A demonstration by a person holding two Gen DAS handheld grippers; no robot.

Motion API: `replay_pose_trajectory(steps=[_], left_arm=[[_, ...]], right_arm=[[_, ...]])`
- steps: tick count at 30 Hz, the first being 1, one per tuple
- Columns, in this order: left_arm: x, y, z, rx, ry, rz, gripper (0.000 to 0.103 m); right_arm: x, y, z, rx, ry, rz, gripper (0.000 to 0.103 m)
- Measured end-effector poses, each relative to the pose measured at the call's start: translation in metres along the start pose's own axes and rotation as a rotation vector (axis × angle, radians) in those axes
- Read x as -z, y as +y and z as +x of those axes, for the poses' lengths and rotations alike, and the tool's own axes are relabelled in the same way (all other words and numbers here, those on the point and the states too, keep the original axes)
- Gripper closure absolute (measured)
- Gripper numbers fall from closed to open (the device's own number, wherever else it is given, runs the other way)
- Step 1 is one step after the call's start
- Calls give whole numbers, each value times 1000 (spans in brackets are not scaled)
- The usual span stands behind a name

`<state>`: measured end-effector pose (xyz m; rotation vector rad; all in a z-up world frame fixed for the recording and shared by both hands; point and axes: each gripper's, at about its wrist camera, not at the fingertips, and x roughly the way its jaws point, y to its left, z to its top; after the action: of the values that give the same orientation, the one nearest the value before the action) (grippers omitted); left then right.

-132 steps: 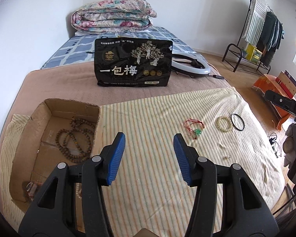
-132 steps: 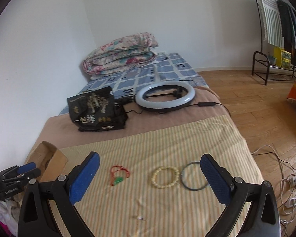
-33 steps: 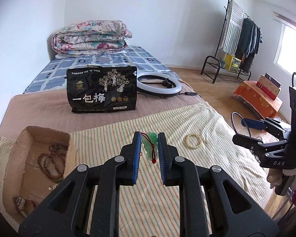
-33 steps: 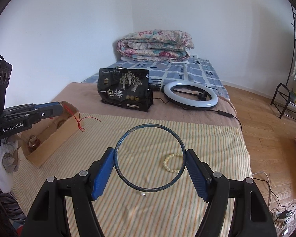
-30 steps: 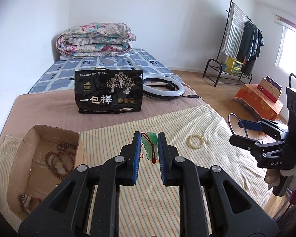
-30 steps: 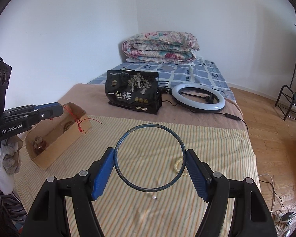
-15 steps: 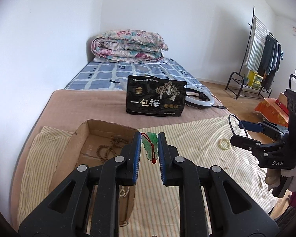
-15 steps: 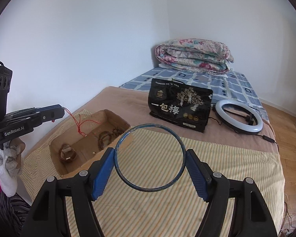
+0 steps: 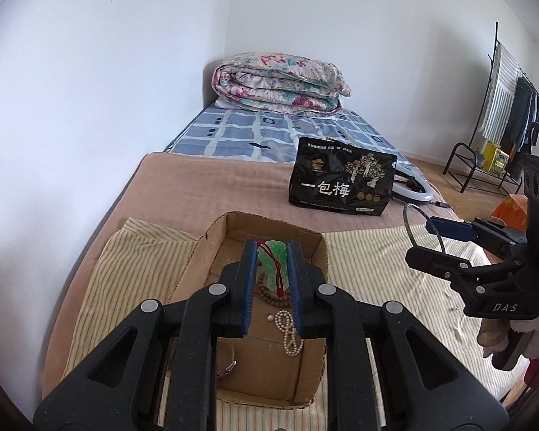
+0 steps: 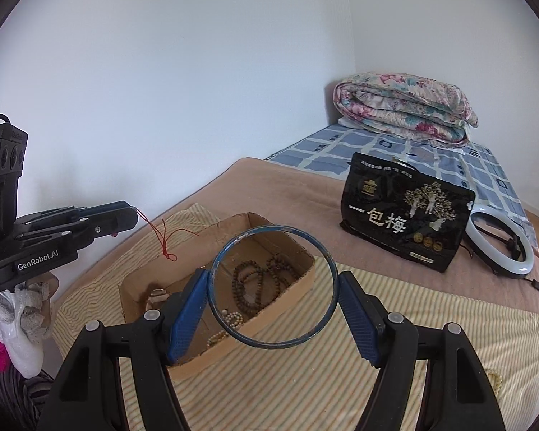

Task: Organize jewelry
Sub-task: 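Carry the jade pendant with the left tool while the right tool carries the bangle to the box, then open the left tool over the box while the right tool releases the bangle into it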

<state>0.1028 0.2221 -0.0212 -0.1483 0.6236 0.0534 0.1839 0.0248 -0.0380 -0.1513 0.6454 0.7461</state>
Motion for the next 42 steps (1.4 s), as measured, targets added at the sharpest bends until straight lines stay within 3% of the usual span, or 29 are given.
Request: replay_pose_trajectory(steps=[18, 35, 36, 38, 42], left_arm=[[19, 29, 24, -81, 66, -13, 87], [26, 27, 39, -114, 120, 26, 87], [27, 27, 41, -110, 132, 22, 84], [28, 28, 43, -98, 147, 10, 58], [28, 26, 41, -104, 141, 16, 55]], right_arm=[[-8, 23, 85, -29, 83, -11, 29], [-6, 24, 109, -15, 111, 2, 26], [-6, 23, 109, -13, 109, 5, 24], [-6, 23, 109, -11, 109, 9, 22], [-5, 21, 107, -4, 109, 12, 20]])
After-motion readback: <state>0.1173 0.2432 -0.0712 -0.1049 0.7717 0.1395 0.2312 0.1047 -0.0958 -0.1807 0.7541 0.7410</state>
